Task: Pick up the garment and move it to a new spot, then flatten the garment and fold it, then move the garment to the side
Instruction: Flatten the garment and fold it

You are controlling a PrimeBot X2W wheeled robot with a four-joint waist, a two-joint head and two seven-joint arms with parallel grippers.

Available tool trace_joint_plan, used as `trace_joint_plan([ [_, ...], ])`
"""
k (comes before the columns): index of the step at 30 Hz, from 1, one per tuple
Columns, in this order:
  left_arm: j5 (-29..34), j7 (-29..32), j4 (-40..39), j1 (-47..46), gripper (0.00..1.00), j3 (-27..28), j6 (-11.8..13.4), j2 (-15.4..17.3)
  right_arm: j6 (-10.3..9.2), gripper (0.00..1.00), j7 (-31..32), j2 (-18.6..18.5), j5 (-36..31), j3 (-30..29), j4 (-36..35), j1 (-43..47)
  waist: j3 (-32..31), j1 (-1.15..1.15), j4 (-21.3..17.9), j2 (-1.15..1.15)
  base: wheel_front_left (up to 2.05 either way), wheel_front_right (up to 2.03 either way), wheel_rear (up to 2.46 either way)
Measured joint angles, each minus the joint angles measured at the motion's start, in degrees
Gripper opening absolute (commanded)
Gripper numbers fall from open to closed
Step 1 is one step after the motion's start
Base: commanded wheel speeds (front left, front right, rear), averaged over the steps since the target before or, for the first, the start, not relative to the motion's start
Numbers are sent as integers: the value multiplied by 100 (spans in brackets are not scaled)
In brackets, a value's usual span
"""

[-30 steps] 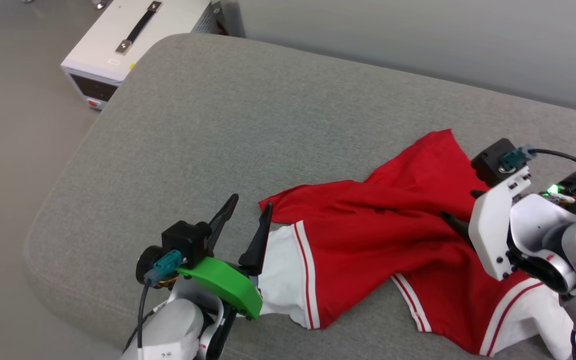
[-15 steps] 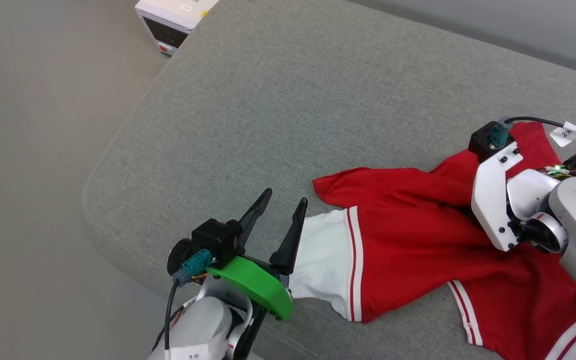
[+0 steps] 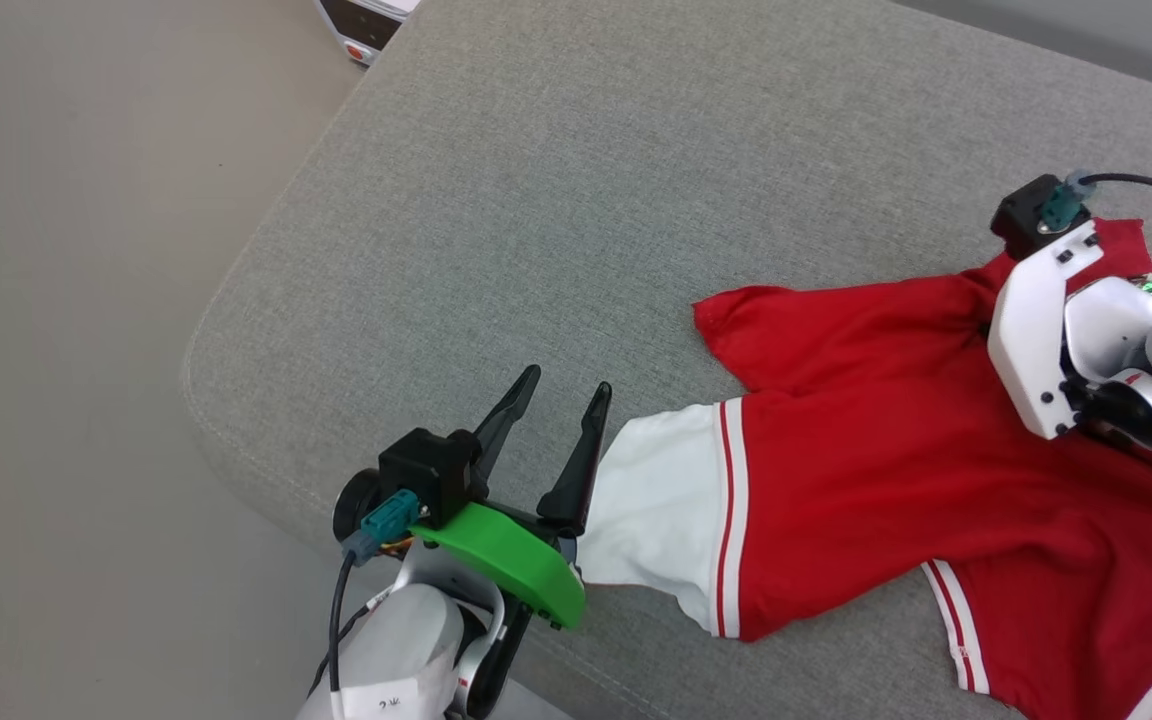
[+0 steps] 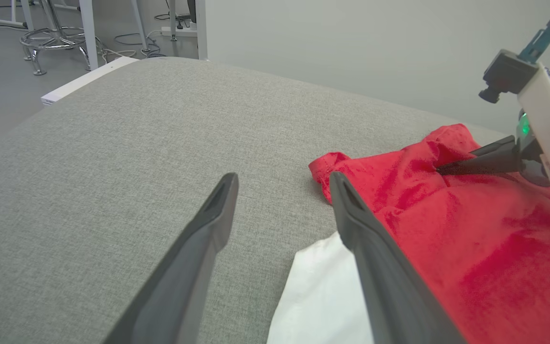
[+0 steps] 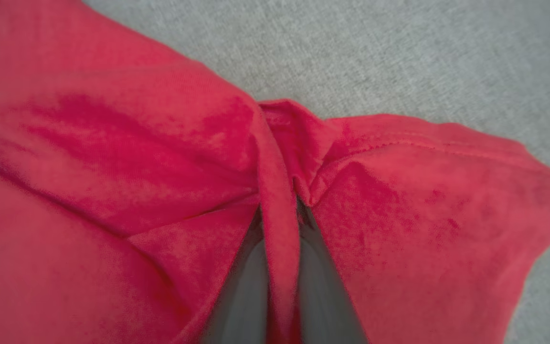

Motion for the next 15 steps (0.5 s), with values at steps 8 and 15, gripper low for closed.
trace_joint_plan([
  [8, 151, 0, 69, -1, 100, 87, -68, -55, 14, 0, -499, -567, -478, -404, 877, -472, -17, 0, -184, 0, 0, 0, 0],
  [15, 208, 0, 55, -10, 100, 152, -151, -126, 14, 0, -902, -916, -1160, -581, 1415, -1043, 127, 0, -235, 0, 0, 0, 0],
])
